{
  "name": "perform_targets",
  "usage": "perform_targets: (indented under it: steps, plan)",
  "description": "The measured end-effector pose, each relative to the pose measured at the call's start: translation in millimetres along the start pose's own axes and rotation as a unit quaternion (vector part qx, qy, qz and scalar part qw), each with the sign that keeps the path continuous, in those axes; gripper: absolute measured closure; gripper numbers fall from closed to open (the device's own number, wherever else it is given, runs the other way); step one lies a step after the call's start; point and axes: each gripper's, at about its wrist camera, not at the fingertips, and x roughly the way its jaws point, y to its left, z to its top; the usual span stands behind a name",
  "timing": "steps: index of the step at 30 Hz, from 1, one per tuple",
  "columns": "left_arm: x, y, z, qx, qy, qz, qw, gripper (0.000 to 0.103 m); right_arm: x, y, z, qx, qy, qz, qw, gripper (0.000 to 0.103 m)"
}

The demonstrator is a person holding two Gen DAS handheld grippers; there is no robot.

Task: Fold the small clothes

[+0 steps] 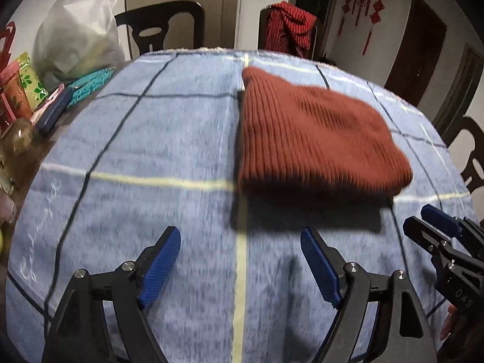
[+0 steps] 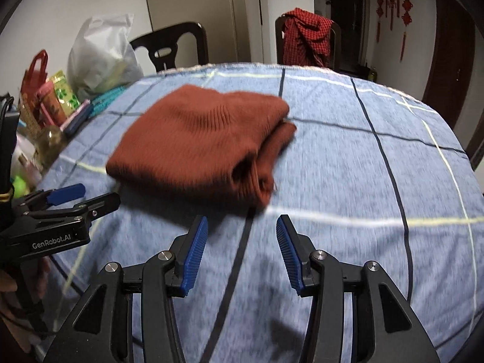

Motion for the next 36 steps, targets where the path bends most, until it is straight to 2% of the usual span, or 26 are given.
perform_targets:
  steps: [10, 14, 18, 20, 21, 36]
  plan:
    - [3, -11, -14, 0.022, -0.007, 0.028, 0.9994, 0.019, 1, 13, -17, -0.026, 0.012, -0.036, 0.999, 0.055]
    - [4, -11, -15, 0.014, -0.008, 0.026, 0.9995, 0.018, 3, 15, -22, -0.032, 0.015, -0.052, 0.998, 0.055]
    - [5, -14, -15, 0.017, -0.007, 0.029, 0.9994, 0.015, 7, 16, -26, -0.029, 0.02, -0.052, 0.998, 0.054]
    - [5, -15, -15, 0.017, -0.006, 0.03, 0.9994, 0.013, 8, 15, -25, -0.025, 0.021, -0.06, 0.998, 0.046]
    - [6, -15, -15, 0.018, -0.006, 0.031, 0.9994, 0.013, 8, 15, -25, -0.023, 0.022, -0.061, 0.998, 0.045]
    - [6, -18, -16, 0.019, -0.004, 0.031, 0.9993, 0.01, 10, 13, -25, -0.013, 0.023, -0.054, 0.998, 0.043]
